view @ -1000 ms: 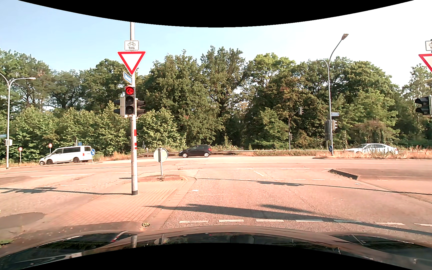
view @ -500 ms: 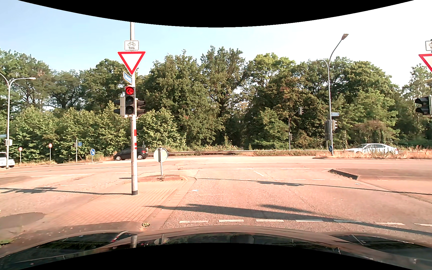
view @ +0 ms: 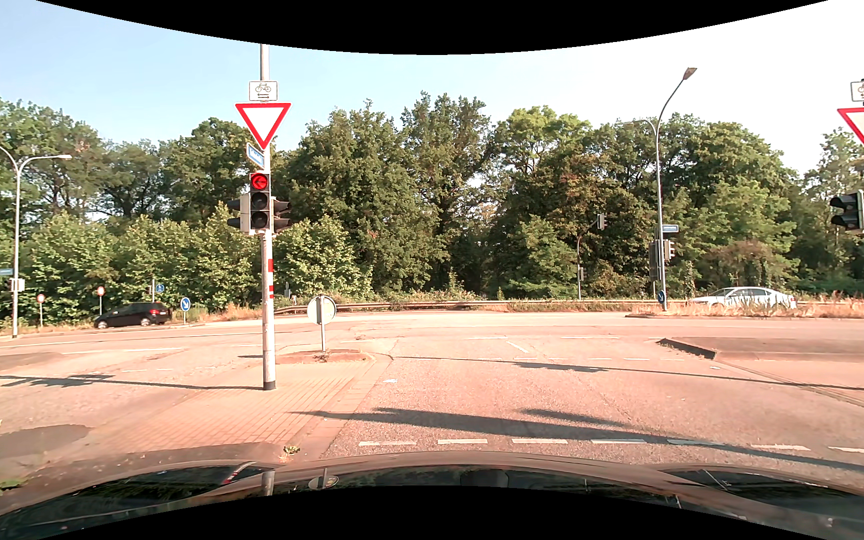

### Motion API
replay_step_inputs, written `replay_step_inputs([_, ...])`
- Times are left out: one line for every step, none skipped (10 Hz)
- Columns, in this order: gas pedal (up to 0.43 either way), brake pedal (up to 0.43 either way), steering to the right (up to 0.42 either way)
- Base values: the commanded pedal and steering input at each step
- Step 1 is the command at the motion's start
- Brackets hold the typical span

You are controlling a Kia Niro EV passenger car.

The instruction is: Follow the waypoints while adhering to traffic rules and regulations

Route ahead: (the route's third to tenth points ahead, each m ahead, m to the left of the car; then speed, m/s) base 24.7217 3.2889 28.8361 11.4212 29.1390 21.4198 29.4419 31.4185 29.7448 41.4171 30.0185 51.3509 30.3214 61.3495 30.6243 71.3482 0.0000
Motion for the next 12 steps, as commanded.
replay_step_inputs([0.0,0.305,-0.001])
replay_step_inputs([0.0,0.299,-0.001])
replay_step_inputs([0.0,0.305,-0.001])
replay_step_inputs([0.0,0.305,-0.001])
replay_step_inputs([0.0,0.305,-0.001])
replay_step_inputs([0.0,0.311,-0.001])
replay_step_inputs([0.0,0.305,-0.001])
replay_step_inputs([0.0,0.305,-0.001])
replay_step_inputs([0.0,0.311,-0.001])
replay_step_inputs([0.0,0.305,-0.001])
replay_step_inputs([0.0,0.311,-0.001])
replay_step_inputs([0.0,0.305,-0.001])
